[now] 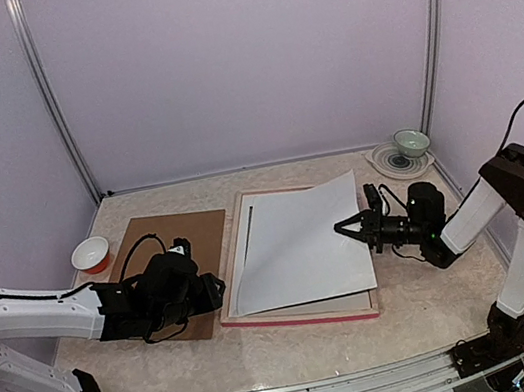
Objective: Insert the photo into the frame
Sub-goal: Adjust the photo on the mat board.
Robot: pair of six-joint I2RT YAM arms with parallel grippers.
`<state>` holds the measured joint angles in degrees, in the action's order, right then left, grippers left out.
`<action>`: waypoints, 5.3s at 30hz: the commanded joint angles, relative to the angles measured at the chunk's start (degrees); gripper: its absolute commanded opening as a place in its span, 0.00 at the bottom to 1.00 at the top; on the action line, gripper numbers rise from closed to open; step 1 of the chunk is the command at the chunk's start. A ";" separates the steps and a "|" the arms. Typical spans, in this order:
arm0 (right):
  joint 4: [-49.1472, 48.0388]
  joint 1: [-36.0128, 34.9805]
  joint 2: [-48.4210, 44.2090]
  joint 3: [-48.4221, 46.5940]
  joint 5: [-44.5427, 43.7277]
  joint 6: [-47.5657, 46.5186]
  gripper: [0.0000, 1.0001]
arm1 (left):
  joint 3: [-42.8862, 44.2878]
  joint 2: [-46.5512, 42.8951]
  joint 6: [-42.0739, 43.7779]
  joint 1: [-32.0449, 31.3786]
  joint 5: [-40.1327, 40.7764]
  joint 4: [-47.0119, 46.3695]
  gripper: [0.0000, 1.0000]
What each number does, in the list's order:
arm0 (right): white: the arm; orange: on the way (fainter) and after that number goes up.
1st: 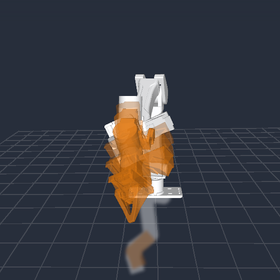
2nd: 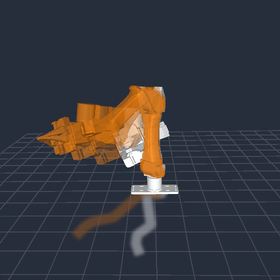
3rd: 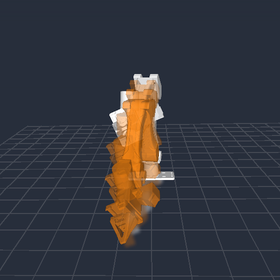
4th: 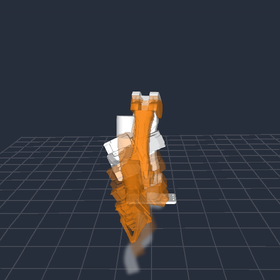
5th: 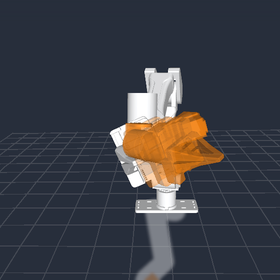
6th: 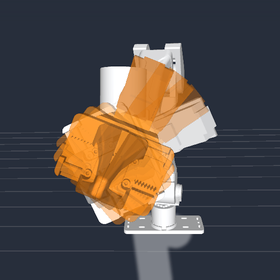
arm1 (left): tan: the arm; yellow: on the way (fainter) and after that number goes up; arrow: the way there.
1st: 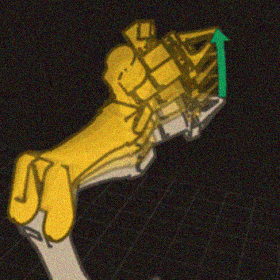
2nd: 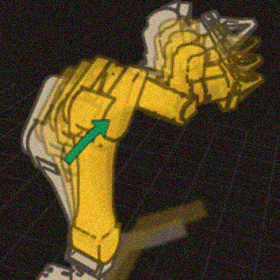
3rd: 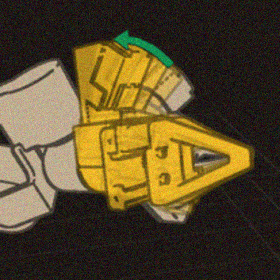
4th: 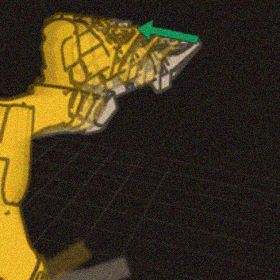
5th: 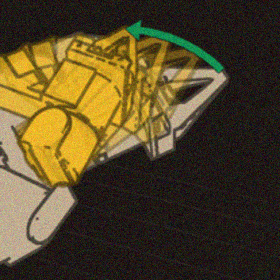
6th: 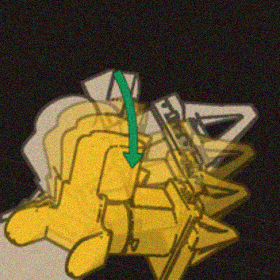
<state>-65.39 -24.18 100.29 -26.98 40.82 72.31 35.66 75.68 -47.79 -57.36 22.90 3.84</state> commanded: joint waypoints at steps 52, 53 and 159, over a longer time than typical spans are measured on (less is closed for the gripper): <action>30.65 -3.54 -8.86 -13.56 2.50 -24.04 0.10 | -1.25 -0.78 -1.31 -0.89 0.22 -1.61 0.53; 27.75 -3.55 -8.50 -15.15 3.81 -23.26 0.09 | -1.21 -0.79 -1.32 -0.93 0.34 -1.53 0.53; 23.01 -6.06 -3.37 -3.94 -20.25 -6.38 0.26 | -5.67 -7.29 -3.42 -0.73 4.35 -1.51 0.52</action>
<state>-49.36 -29.45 100.60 -28.84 21.78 69.80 30.79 68.36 -50.98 -58.11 27.38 3.36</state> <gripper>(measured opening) 0.243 0.526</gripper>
